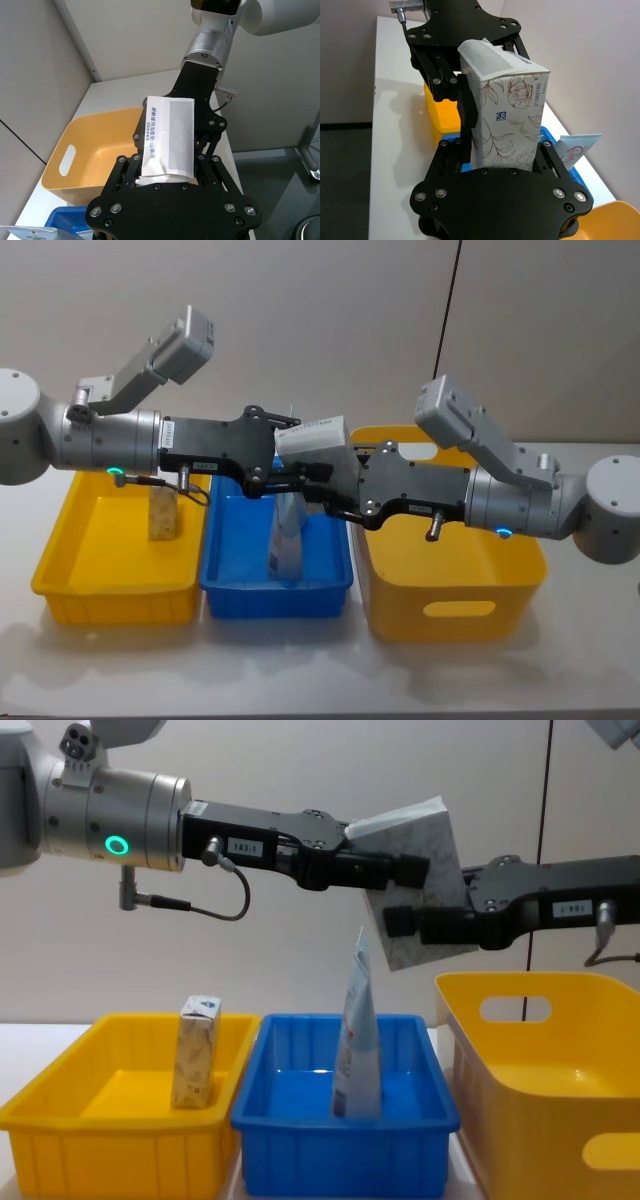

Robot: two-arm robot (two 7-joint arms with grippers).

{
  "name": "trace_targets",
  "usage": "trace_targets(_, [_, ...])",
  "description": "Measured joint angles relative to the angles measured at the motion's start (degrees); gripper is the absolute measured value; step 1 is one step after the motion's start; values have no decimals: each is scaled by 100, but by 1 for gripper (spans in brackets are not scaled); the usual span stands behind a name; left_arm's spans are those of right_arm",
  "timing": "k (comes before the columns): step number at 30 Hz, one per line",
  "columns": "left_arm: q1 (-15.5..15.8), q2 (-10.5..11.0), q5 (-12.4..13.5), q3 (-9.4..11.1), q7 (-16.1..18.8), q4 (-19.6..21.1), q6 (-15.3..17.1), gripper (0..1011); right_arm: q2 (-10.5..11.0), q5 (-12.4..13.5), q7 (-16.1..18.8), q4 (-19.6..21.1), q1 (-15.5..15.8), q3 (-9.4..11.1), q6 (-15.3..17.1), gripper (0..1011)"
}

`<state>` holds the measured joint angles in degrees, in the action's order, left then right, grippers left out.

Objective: Bimanual collaborative sorting of washing and personal care products

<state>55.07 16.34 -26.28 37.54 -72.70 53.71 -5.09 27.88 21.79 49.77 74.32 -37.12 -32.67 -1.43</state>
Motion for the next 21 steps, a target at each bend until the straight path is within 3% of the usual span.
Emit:
trace_targets(14, [0, -3, 1, 0, 0, -1, 0, 390, -7, -2, -28, -3, 0, -11, 6, 424])
trace_targets(21, [0, -5, -4, 1, -14, 3, -1, 390, 20, 83, -146, 158, 167, 47, 17, 416])
